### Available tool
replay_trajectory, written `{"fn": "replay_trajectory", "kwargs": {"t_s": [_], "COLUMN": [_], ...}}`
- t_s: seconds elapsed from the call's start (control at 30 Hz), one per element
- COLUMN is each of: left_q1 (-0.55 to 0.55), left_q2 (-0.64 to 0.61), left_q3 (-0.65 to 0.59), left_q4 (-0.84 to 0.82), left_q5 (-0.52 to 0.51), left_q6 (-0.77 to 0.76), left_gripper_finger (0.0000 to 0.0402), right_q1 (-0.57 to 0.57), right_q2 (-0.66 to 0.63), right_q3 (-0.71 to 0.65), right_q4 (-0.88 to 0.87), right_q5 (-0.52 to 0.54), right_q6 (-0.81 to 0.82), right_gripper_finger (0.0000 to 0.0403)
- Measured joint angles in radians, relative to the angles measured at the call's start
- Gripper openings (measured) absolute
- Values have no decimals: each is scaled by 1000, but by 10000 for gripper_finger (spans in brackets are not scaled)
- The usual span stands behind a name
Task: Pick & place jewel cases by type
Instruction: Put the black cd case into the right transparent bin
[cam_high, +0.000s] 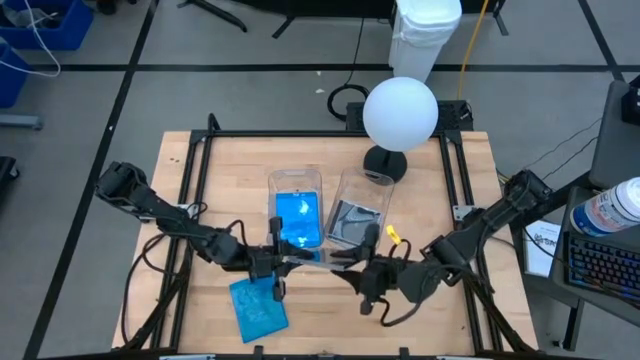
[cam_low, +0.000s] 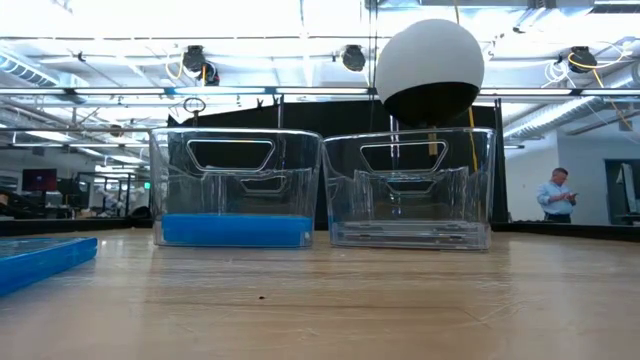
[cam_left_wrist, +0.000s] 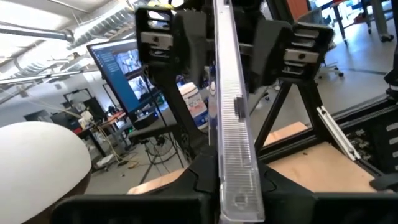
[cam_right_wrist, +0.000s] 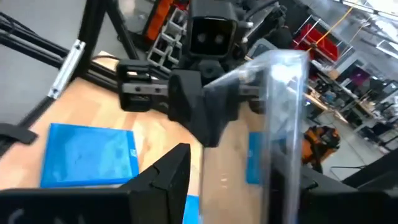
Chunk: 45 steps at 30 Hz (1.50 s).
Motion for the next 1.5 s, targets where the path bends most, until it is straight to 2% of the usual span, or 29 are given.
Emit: {"fn": "replay_trajectory", "kwargs": {"t_s": [0.13,0.23,0.4,0.6,0.7,0.87,1.1,1.2,1.3,1.43,1.5], "left_q1": [0,0,-1,-10,-33,-96,-198,-263,-333,-386,-398], "left_q2": [0,0,1,1,1,-14,-46,-56,-56,-55,-55], "left_q3": [0,0,-1,-1,-1,-1,0,0,0,0,-1], "left_q4": [-16,-15,-16,-18,-12,-2,-9,-69,-210,-435,-499], "left_q5": [-1,2,6,15,3,-82,-330,-414,-439,-384,-347], "left_q6": [-2,-4,-17,-1,53,126,186,184,165,44,-21], "left_gripper_finger": [22,23,50,30,37,105,217,248,262,251,238], "right_q1": [-1,0,-1,-1,-1,2,0,-7,-23,-55,-73], "right_q2": [-1,-1,-2,-2,-3,-8,-9,-9,-9,-9,-9], "right_q3": [0,0,0,0,0,0,-1,-1,-1,-1,-2], "right_q4": [10,13,11,14,14,10,-7,-48,-112,-231,-296], "right_q5": [1,-17,-69,-72,-75,-56,-48,-45,-29,-7,-5], "right_q6": [-28,-17,4,62,93,123,155,190,243,364,402], "right_gripper_finger": [119,81,10,10,5,4,3,3,3,3,3]}}
